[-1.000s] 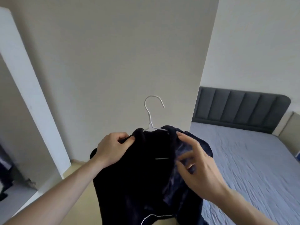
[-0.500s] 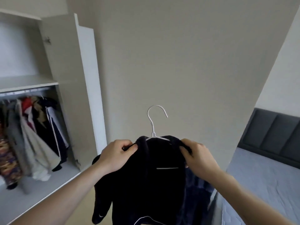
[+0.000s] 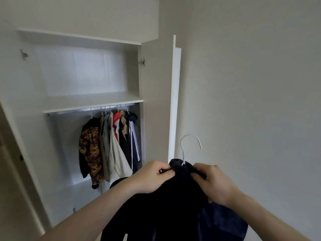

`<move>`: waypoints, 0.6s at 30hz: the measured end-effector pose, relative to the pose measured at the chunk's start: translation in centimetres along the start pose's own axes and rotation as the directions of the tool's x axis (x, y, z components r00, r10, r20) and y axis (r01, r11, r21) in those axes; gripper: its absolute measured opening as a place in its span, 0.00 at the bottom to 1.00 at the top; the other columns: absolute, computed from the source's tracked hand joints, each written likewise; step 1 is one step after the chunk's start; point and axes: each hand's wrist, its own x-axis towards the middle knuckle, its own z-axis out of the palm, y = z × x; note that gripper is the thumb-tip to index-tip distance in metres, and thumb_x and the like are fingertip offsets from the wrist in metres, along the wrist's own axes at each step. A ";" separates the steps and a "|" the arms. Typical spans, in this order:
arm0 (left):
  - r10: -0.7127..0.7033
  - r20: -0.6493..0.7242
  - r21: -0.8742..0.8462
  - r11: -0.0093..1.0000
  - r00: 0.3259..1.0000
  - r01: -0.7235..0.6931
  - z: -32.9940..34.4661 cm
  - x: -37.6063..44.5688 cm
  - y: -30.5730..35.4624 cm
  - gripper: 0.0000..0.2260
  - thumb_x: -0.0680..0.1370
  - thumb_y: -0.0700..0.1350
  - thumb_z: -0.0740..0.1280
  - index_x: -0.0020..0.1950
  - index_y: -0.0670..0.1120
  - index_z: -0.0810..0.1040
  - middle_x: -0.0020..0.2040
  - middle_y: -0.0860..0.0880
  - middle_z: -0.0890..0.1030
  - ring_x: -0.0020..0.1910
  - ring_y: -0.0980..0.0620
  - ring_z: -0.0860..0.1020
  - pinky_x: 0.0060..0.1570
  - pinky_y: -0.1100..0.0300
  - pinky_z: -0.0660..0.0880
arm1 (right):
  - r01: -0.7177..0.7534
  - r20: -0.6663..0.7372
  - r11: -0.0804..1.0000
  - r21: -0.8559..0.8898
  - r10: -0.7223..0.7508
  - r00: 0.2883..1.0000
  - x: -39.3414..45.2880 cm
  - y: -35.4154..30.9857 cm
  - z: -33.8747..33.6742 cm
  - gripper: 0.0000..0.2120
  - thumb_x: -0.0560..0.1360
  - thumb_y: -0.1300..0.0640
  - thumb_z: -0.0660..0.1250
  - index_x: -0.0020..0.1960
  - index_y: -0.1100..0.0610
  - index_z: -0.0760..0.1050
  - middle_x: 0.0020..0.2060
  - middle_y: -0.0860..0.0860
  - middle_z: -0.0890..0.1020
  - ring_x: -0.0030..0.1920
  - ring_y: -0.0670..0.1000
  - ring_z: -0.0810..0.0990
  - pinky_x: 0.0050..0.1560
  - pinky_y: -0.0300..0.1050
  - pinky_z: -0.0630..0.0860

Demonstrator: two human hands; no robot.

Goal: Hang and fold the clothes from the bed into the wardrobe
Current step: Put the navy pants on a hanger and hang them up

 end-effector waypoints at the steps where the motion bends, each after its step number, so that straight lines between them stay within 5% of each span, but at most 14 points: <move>1: -0.004 0.004 0.022 1.000 1.000 0.004 -1.4 0.0 -1.1 0.19 0.83 0.54 0.64 0.39 0.40 0.72 0.32 0.50 0.69 0.32 0.54 0.69 0.38 0.55 0.64 | 0.006 -0.018 0.999 0.041 -0.005 1.000 1.4 -0.5 1.1 0.13 0.81 0.52 0.63 0.37 0.48 0.72 0.29 0.47 0.79 0.26 0.47 0.78 0.32 0.47 0.74; 6: -0.008 -0.010 0.252 0.968 1.000 0.011 -8.1 -0.4 -6.0 0.14 0.82 0.59 0.60 0.51 0.52 0.80 0.46 0.53 0.81 0.46 0.54 0.79 0.51 0.50 0.77 | 0.015 -0.096 0.986 0.164 0.001 0.995 8.3 -2.6 6.3 0.14 0.81 0.53 0.63 0.36 0.51 0.72 0.29 0.46 0.77 0.30 0.45 0.72 0.35 0.43 0.70; 10: -0.056 -0.181 0.446 0.885 0.982 0.133 -12.6 -1.3 -10.7 0.16 0.81 0.64 0.58 0.50 0.56 0.79 0.45 0.57 0.80 0.44 0.59 0.78 0.48 0.51 0.78 | -0.012 -0.101 0.961 0.278 0.041 0.994 13.5 -3.1 9.0 0.15 0.80 0.51 0.64 0.37 0.56 0.72 0.26 0.47 0.74 0.28 0.44 0.69 0.33 0.43 0.68; 13: -0.143 -0.253 0.354 0.907 0.957 0.229 -15.8 -1.3 -14.5 0.16 0.82 0.61 0.60 0.39 0.56 0.76 0.35 0.55 0.78 0.35 0.56 0.77 0.39 0.53 0.74 | 0.002 -0.052 0.943 0.333 0.016 0.999 17.8 -3.3 10.8 0.14 0.80 0.51 0.64 0.37 0.53 0.73 0.27 0.47 0.75 0.29 0.44 0.72 0.35 0.45 0.71; 18: -0.300 -0.054 0.152 0.940 0.952 0.305 -17.6 -0.4 -18.6 0.17 0.85 0.57 0.60 0.36 0.63 0.77 0.33 0.59 0.75 0.32 0.60 0.74 0.37 0.62 0.68 | 0.072 0.125 0.899 0.432 -0.139 0.982 25.4 -4.4 14.9 0.11 0.82 0.55 0.62 0.41 0.49 0.76 0.30 0.50 0.81 0.32 0.50 0.83 0.40 0.49 0.81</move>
